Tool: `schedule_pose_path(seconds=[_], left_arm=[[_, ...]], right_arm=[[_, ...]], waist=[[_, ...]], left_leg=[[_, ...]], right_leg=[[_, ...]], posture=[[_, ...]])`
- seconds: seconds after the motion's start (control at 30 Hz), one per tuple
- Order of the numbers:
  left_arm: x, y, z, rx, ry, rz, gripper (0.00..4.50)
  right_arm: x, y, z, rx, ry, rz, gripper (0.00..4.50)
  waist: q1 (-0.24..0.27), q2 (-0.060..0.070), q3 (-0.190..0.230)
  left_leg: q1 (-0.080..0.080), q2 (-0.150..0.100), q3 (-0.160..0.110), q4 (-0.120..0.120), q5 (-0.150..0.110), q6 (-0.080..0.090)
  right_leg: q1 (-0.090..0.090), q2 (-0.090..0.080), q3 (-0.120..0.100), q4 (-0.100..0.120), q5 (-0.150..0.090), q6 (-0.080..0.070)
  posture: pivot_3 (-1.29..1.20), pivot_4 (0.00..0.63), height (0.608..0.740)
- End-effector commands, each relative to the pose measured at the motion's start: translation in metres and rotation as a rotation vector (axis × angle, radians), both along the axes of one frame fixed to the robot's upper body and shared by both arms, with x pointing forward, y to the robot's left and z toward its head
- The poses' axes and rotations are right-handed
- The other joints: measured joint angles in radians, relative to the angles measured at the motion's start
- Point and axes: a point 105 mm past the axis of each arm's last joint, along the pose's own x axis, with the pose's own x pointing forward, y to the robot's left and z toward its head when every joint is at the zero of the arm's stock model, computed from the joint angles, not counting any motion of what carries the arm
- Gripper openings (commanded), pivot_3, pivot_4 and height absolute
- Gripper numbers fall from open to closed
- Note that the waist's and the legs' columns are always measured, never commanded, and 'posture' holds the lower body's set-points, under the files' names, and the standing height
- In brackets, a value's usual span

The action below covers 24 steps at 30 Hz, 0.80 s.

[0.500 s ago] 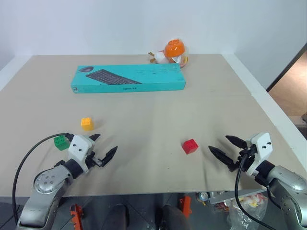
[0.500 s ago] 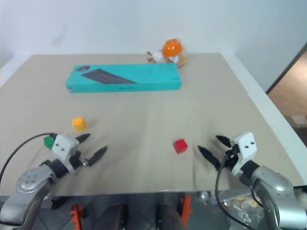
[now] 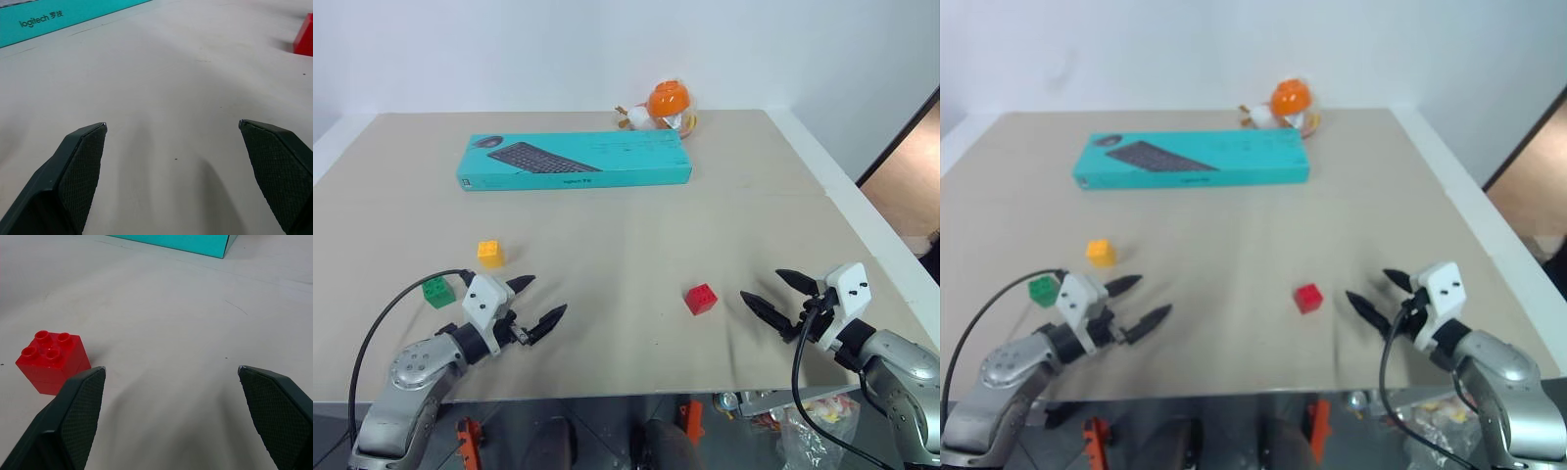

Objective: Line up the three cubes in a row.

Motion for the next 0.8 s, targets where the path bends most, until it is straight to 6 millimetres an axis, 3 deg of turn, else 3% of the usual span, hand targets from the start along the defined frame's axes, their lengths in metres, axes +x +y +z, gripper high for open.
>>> schedule_pose_path(seconds=[0.03, 0.1, 0.23, 0.43, 0.57, 0.8], left_arm=[[-0.003, -0.005, 0.011, 0.000, -0.039, -0.068, 4.47], [-0.005, -0.011, 0.014, 0.006, -0.047, -0.144, 4.47], [-0.015, -0.027, 0.019, 0.034, -0.070, -0.334, 4.47], [-0.023, -0.045, 0.021, 0.054, -0.027, -0.545, 4.47], [-0.023, -0.050, 0.020, 0.065, -0.003, -0.621, 4.47], [-0.019, -0.058, 0.024, 0.070, -0.023, -0.671, 4.47]], right_arm=[[0.000, 0.003, 0.014, -0.018, -0.061, 0.010, 4.50], [0.000, 0.008, 0.023, 0.007, -0.093, 0.007, 4.50], [-0.002, 0.038, 0.042, 0.061, -0.153, 0.030, 4.50], [-0.012, 0.089, 0.036, 0.143, -0.123, 0.033, 4.50], [-0.015, 0.095, 0.021, 0.132, -0.077, 0.000, 4.50], [-0.014, 0.088, 0.002, 0.099, -0.039, -0.069, 4.50]], waist=[[0.000, 0.000, 0.000], [0.000, 0.000, 0.000], [0.000, 0.000, 0.000], [0.000, 0.000, 0.000], [0.000, 0.000, 0.000], [0.000, 0.000, 0.000]], left_leg=[[0.000, 0.000, 0.000, 0.000, 0.000, 0.000], [0.000, 0.000, 0.000, 0.000, 0.000, 0.000], [0.000, 0.000, 0.000, 0.000, 0.000, 0.000], [0.000, 0.002, -0.001, -0.001, 0.000, 0.000], [0.000, 0.002, 0.000, -0.001, 0.000, 0.000], [0.001, 0.001, 0.000, 0.000, 0.000, 0.000]], right_leg=[[0.000, 0.000, 0.000, 0.000, 0.000, 0.000], [0.000, 0.000, 0.000, 0.000, 0.000, 0.000], [0.000, 0.001, 0.000, 0.000, 0.000, -0.001], [-0.001, 0.003, 0.000, 0.000, 0.000, -0.001], [0.000, 0.003, 0.002, 0.000, 0.000, -0.001], [-0.001, 0.003, 0.005, 0.000, 0.000, 0.000]], posture=[[0.00, 0.150, 0.740], [0.00, 0.150, 0.740], [0.00, 0.150, 0.740], [0.00, 0.150, 0.740], [0.00, 0.150, 0.740], [0.00, 0.150, 0.740]])
